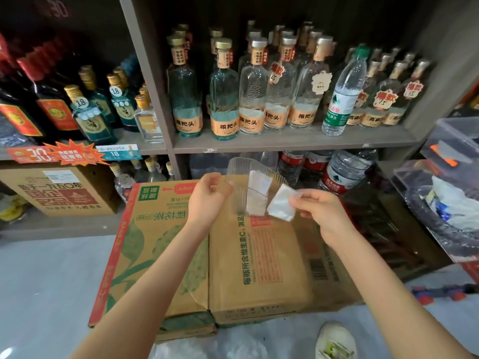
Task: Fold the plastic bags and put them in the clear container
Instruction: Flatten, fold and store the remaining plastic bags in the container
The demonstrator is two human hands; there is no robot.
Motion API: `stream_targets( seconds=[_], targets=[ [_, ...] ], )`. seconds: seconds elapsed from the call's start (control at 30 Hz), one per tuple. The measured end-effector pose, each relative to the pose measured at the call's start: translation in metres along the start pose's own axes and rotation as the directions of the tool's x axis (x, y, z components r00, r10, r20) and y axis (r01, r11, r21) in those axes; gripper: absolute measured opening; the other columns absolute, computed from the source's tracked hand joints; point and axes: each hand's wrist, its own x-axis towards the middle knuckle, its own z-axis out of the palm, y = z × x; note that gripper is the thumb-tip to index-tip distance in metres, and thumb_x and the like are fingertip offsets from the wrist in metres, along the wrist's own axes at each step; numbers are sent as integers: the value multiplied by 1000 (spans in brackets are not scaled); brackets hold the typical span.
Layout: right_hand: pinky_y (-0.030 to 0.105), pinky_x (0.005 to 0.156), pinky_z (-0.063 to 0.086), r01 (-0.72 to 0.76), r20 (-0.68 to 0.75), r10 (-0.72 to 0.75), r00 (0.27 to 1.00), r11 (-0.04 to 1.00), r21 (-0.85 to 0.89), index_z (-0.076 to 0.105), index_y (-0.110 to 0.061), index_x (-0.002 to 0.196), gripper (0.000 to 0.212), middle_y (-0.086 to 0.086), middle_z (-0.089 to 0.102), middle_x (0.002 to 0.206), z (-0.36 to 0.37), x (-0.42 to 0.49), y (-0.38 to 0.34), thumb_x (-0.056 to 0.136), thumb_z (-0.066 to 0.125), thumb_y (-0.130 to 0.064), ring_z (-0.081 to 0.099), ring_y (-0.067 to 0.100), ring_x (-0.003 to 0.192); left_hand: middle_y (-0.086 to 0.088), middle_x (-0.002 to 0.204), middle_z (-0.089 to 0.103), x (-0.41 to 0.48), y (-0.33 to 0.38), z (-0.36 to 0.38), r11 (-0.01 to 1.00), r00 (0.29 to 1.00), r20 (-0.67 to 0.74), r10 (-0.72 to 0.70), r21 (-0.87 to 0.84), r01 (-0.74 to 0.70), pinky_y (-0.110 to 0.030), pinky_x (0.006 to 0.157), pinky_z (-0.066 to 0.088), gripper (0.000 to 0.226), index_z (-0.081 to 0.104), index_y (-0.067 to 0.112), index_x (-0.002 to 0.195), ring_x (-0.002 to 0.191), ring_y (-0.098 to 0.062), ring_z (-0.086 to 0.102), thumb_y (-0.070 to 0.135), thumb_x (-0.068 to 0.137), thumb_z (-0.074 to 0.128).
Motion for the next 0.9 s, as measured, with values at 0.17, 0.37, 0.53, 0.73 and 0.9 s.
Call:
stream_targets(
  seconds=[0.17,0.37,0.53,0.73,0.9],
  targets=[
    [6,52,43,32,-38,-33,999,998,-48,68,-1,104,22,2,68,85,-4,42,-7,82,68,2,62,4,71,-2,136,53,30,5,18,978,979,145,-141,-136,161,-39,102,40,53,43,19,142,123,-22,49,25,92,61],
    [24,69,50,140,17,-144,989,913,-383,64,-16,108,32,-3,69,84,9,57,4,79,74,-7,64,9,78,10,121,58,21,-1,14,979,980,192,-58,-180,94,-33,97,40,55,47,22,140,114,-14,52,4,88,57],
    [29,78,35,365,58,-514,856,523,-770,64,-25,105,25,-10,68,79,18,39,21,81,72,-24,58,12,81,14,126,60,6,-13,4,981,982,189,-5,-187,41,-33,105,40,59,52,32,132,120,-8,53,15,77,61],
    [29,69,27,478,244,-626,740,236,-846,68,-22,94,26,-10,65,64,19,26,33,73,80,-30,54,15,69,28,113,61,-14,-27,-6,970,983,180,22,-242,22,-11,86,41,60,49,33,135,109,9,55,-2,87,58],
    [30,68,20,475,301,-637,710,117,-872,69,-26,67,18,-12,62,69,15,16,30,70,81,-39,45,12,72,40,100,62,-30,-28,-7,970,988,145,53,-241,-17,0,74,42,57,51,47,115,98,21,56,-4,89,57]
  ],
)
